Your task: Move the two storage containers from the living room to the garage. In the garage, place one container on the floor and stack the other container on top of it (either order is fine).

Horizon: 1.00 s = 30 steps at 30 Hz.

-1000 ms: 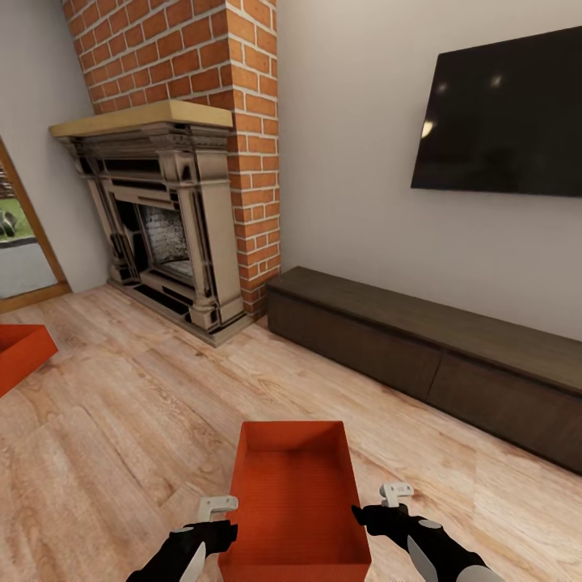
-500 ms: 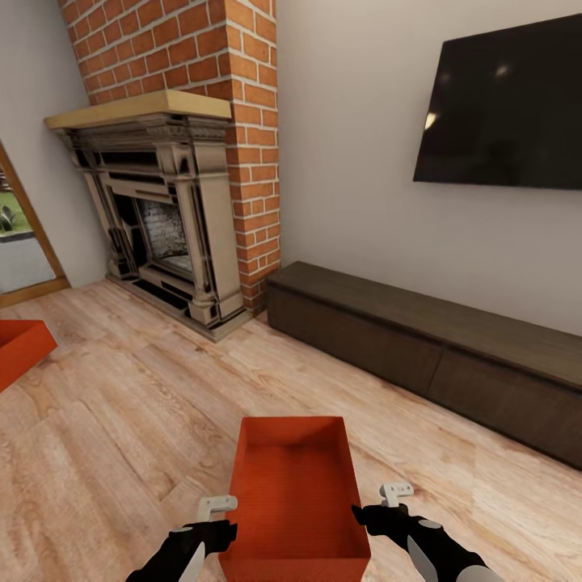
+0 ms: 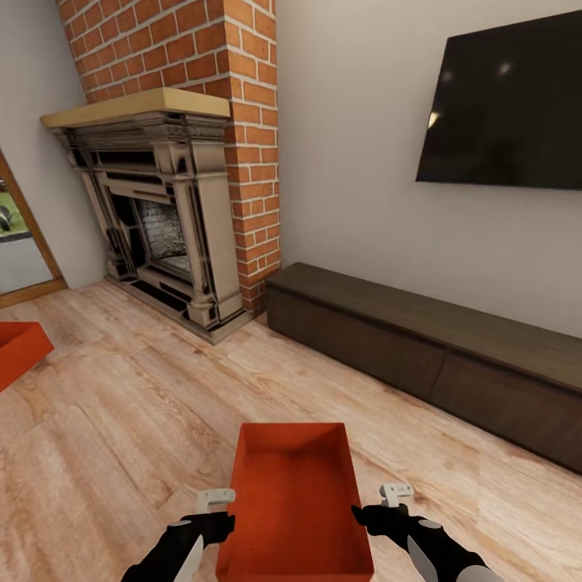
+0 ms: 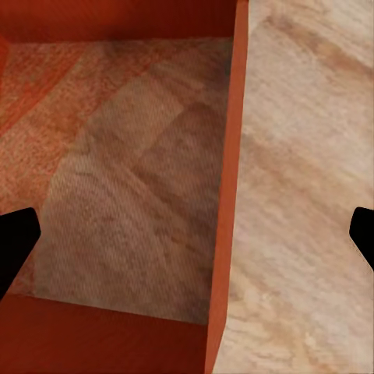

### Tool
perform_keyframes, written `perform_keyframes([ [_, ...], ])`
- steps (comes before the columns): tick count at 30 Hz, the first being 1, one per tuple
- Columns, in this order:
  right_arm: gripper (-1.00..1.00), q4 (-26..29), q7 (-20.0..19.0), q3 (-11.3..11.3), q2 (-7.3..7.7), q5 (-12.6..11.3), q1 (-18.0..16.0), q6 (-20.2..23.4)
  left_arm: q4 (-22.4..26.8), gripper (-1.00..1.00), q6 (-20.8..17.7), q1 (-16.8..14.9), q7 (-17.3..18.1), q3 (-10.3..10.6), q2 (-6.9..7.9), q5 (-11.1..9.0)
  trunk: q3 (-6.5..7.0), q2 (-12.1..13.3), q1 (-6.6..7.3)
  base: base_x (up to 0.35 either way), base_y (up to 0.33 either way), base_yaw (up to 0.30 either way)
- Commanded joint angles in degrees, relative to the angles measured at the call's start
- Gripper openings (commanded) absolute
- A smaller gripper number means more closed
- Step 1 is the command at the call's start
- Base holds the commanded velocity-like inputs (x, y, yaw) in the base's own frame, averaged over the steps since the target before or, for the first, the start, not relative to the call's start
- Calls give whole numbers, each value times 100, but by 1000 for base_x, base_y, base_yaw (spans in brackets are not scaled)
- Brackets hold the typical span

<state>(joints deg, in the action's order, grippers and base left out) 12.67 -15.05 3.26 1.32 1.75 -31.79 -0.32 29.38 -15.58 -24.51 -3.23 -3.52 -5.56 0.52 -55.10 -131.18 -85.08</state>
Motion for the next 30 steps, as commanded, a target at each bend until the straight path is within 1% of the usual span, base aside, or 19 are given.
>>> perform_keyframes([
  [1, 100, -1, -32, 35, 0, 19, -3, -3, 6, 100, -33, -1, -2, -29, -13, -2, -5, -2, 0, 45, 0, 0],
  [10, 100, -1, -32, 35, 0, 19, -3, -3, -11, 100, -38, -1, -1, -34, -34, -15, -5, -2, 0, 12, 0, 0],
  [14, 100, -1, -31, 35, 0, 19, -3, -3, -18, 100, -39, -1, 6, -40, -20, -9, -5, -2, 0, 0, 0, 0],
  [20, 100, -1, -32, 35, 0, 19, -3, -3, -20, 100, -41, -1, 0, -44, -23, -8, -113, -243, -131, 0, 0, 0],
  [30, 100, -1, -27, 35, 0, 19, -3, -3, -19, 100, -33, -1, -2, -52, -1, 0, -113, -243, -131, 0, 0, 0],
])
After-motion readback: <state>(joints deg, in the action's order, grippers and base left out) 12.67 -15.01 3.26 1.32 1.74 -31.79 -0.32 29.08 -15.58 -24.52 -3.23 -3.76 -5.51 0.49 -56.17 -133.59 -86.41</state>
